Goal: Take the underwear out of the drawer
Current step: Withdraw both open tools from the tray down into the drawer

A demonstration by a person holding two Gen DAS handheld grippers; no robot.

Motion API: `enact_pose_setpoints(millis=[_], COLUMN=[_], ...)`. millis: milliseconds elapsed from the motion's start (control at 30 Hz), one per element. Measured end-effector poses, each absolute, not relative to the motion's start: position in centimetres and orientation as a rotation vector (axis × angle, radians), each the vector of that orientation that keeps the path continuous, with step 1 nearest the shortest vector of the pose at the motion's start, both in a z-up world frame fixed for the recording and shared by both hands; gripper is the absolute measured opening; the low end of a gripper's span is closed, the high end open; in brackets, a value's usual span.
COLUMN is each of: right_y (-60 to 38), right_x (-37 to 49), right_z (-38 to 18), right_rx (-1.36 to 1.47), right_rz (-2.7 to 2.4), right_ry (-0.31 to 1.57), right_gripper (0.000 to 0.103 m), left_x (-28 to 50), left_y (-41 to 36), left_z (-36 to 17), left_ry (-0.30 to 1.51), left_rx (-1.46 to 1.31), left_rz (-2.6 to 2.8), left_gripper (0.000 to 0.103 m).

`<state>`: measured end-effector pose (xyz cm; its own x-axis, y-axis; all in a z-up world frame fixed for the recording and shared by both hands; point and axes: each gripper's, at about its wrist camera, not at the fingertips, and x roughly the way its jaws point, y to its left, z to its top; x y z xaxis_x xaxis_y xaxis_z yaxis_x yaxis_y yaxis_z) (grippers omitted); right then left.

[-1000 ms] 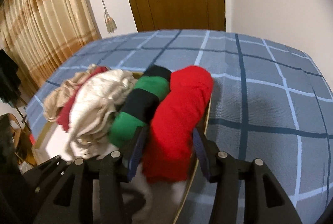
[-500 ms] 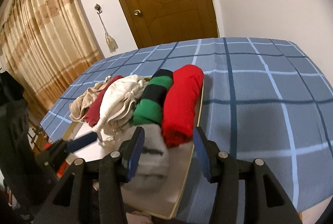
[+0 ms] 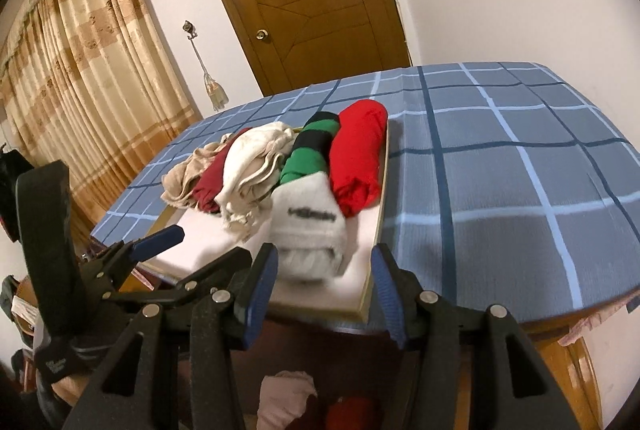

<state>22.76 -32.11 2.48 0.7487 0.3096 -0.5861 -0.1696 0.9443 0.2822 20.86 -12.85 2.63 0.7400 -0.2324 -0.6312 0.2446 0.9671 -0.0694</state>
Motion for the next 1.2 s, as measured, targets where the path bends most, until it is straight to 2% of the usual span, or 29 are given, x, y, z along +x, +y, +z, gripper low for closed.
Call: enact_pose_setpoints(millis=[1200], right_y=[-32.9], right_x=[12.2], right_z=[-4.3], right_rx=[0.445], right_rz=[0.245], right_ry=[0.724], right_gripper=[0.052], left_x=[12.9], left_y=[-8.0], left_z=[-4.2], left_ry=[0.866], left_rx=[0.130], left_rz=[-0.254], left_gripper=[0.099])
